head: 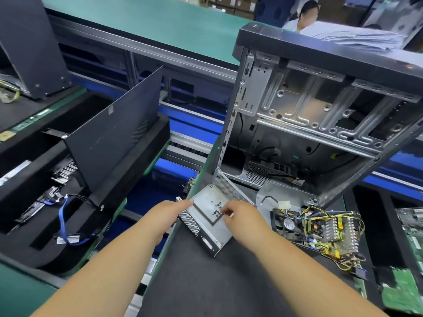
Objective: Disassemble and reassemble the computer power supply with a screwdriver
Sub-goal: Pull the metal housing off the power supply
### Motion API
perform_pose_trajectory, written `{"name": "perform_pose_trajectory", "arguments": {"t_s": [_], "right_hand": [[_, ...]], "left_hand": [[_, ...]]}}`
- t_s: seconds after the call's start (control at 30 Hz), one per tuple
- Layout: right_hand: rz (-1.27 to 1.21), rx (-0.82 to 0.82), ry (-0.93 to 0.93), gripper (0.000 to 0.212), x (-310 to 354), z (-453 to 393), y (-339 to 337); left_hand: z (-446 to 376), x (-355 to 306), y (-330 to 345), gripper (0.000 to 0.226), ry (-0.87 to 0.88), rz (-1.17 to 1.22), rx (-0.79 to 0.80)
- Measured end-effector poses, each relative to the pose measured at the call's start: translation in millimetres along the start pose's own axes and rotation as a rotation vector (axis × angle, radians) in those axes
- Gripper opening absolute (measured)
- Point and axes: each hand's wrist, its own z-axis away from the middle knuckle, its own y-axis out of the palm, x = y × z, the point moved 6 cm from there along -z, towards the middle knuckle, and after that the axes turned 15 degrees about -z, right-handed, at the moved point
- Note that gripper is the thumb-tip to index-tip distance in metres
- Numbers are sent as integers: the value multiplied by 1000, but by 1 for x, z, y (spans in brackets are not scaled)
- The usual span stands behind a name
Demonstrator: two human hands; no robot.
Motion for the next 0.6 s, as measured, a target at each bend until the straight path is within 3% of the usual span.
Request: {"name": "perform_pose_trajectory", "arguments": {"t_s": [0.1, 0.17, 0.37, 0.6], "right_hand": [[60, 0, 8, 35, -2, -7, 9], [125, 1, -1, 40, -2, -11, 15], [232, -54, -42, 38, -4, -21, 28], [272, -84, -107, 39, -8, -26, 33]], "left_hand": [[2, -2, 0, 56, 25, 46, 0], [2, -4, 1, 59, 40, 70, -6], [2, -7, 3, 36, 83, 144, -5], [5, -7, 8, 26, 120, 269, 54]]}}
